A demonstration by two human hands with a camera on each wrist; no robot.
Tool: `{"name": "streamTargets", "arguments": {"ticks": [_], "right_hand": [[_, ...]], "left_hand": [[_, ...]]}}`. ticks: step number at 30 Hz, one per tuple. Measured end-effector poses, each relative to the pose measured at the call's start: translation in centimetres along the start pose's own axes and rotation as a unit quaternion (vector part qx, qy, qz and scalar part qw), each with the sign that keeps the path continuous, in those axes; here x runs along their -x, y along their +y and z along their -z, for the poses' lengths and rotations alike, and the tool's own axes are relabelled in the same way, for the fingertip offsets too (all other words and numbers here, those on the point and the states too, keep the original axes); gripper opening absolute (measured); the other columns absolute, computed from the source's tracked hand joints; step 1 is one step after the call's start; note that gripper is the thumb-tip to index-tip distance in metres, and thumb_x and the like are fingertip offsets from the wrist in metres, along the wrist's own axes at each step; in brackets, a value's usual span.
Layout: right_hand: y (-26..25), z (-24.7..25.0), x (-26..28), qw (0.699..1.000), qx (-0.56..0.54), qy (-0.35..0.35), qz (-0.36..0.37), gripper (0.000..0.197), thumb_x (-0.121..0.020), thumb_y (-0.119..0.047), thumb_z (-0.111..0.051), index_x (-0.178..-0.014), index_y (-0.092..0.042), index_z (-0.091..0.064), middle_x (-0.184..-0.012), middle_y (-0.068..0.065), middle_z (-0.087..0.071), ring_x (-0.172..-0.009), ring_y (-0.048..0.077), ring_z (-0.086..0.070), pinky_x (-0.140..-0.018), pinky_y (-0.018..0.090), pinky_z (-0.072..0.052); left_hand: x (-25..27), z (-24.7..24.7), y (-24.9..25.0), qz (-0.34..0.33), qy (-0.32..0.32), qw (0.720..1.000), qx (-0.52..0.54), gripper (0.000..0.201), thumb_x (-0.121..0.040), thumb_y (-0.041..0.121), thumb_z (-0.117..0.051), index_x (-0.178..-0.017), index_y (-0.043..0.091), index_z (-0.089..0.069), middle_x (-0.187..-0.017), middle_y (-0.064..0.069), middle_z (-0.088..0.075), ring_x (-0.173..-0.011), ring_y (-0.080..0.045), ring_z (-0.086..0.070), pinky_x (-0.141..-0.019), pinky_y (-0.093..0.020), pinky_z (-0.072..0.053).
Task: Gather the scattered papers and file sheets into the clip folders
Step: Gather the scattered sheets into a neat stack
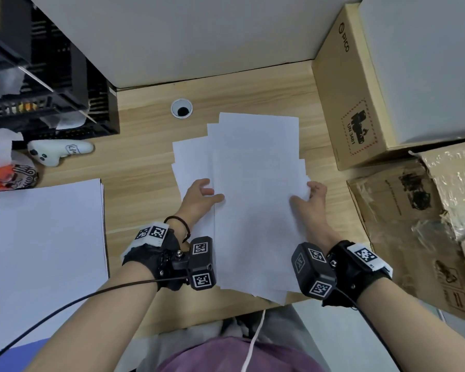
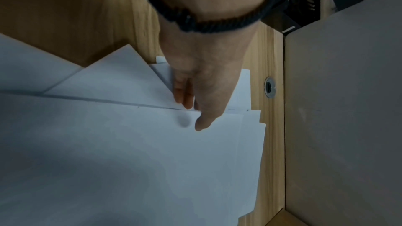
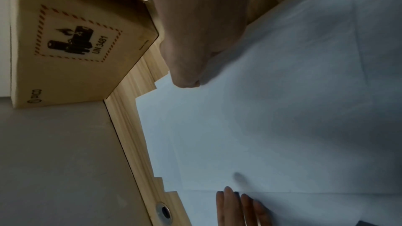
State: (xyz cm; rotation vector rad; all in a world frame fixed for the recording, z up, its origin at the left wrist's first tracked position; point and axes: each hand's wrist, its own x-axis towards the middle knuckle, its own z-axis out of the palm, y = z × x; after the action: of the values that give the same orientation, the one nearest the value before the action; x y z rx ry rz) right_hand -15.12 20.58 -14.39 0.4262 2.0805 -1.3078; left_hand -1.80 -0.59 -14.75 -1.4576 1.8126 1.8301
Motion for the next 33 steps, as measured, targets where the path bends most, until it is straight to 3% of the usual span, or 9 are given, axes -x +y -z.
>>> {"name": "streamTargets", "arguments": {"ticks": [3,6,9,13,18,23,26,30,33], "right_hand": [[0.6,0.0,0.6,0.998,-0.065,-0.005,-0.017,0.06,-0.085,-0.001,-0.059,-0.13,-0.022,-0.026,-0.101,0.006,-0.058,-0.079,0.022,-0.06,-0.066,0.033,-0.052],[1.1,-0.4,1.0,0.996,-0.072,-0.026,-0.039,0.053,-0.083,-0.005,-0.069,-0.129,-0.007,-0.044,-0.108,0.014,-0.066,-0.079,0.025,-0.067,-0.057,0.029,-0.055],[2.0,-0.7,2.1,0.995,-0.059,-0.063,-0.042,0.051,-0.081,-0.011,-0.072,-0.127,-0.001,-0.052,-0.114,0.019,-0.068,-0.091,0.031,-0.069,-0.065,0.033,-0.057],[2.5,-0.9,4.4,0.991,-0.09,-0.095,-0.038,0.039,-0.086,-0.005,-0.068,-0.123,-0.007,-0.056,-0.11,0.013,-0.071,-0.096,0.032,-0.069,-0.081,0.043,-0.057],[0.9,-2.3,7.3,0.981,-0.143,-0.134,-0.003,0.041,-0.084,-0.01,-0.07,-0.124,-0.01,-0.058,-0.11,0.012,-0.073,-0.099,0.033,-0.07,-0.089,0.051,-0.055],[-4.3,-3.9,11.0,0.975,-0.135,-0.137,0.113,0.041,-0.085,-0.012,-0.07,-0.124,-0.012,-0.058,-0.108,0.003,-0.074,-0.094,0.017,-0.072,-0.081,0.032,-0.058],[-7.3,-4.2,13.0,0.97,-0.104,-0.097,0.197,0.036,-0.086,-0.002,-0.062,-0.122,-0.01,-0.057,-0.103,-0.003,-0.071,-0.084,0.004,-0.069,-0.067,0.014,-0.052],[-7.6,-4.6,14.7,0.965,-0.036,-0.104,0.236,0.035,-0.087,0.004,-0.055,-0.111,-0.02,-0.053,-0.099,-0.009,-0.065,-0.091,0.006,-0.061,-0.068,0.013,-0.048],[-5.7,-4.8,15.3,0.964,-0.001,-0.131,0.232,0.037,-0.089,-0.002,-0.054,-0.12,-0.021,-0.053,-0.108,-0.01,-0.064,-0.1,0.004,-0.058,-0.074,0.015,-0.045]], "left_hand": [[0.6,0.1,-0.3,0.001,-0.035,0.998,0.042,0.045,-0.084,0.01,-0.071,-0.126,0.006,-0.054,-0.114,-0.013,-0.063,-0.103,-0.027,-0.062,-0.093,-0.034,-0.05],[1.4,0.6,-0.8,-0.009,-0.082,0.996,0.014,0.029,-0.089,0.01,-0.066,-0.117,0.005,-0.062,-0.11,-0.008,-0.068,-0.093,-0.019,-0.066,-0.08,-0.024,-0.053],[2.1,1.3,-1.5,-0.034,-0.09,0.995,-0.017,0.027,-0.093,0.017,-0.062,-0.12,0.013,-0.061,-0.113,-0.002,-0.066,-0.092,-0.014,-0.063,-0.076,-0.02,-0.049],[3.0,3.1,-2.1,-0.08,-0.088,0.993,-0.009,0.035,-0.096,0.018,-0.058,-0.131,0.012,-0.056,-0.125,-0.002,-0.063,-0.11,-0.018,-0.062,-0.094,-0.03,-0.048],[5.0,5.9,-0.7,-0.179,-0.051,0.982,0.035,0.034,-0.095,0.018,-0.06,-0.128,0.012,-0.058,-0.117,0.005,-0.066,-0.105,-0.008,-0.064,-0.075,-0.009,-0.05],[8.4,8.8,4.0,-0.262,-0.003,0.951,0.163,0.028,-0.091,0.013,-0.064,-0.118,0.011,-0.061,-0.108,0.004,-0.07,-0.095,-0.006,-0.069,-0.077,-0.022,-0.054],[10.7,10.9,6.3,-0.335,-0.012,0.925,0.181,0.028,-0.087,0.001,-0.066,-0.104,0.023,-0.062,-0.098,0.012,-0.073,-0.094,-0.007,-0.068,-0.082,-0.025,-0.053],[11.0,12.5,5.3,-0.348,0.004,0.929,0.129,0.029,-0.081,0.009,-0.075,-0.106,0.021,-0.065,-0.103,0.007,-0.071,-0.095,-0.006,-0.068,-0.076,-0.017,-0.053],[10.5,12.6,2.3,-0.303,0.001,0.948,0.099,0.03,-0.079,0.024,-0.078,-0.104,0.015,-0.064,-0.101,0.005,-0.069,-0.088,-0.008,-0.067,-0.074,-0.012,-0.05]]}}
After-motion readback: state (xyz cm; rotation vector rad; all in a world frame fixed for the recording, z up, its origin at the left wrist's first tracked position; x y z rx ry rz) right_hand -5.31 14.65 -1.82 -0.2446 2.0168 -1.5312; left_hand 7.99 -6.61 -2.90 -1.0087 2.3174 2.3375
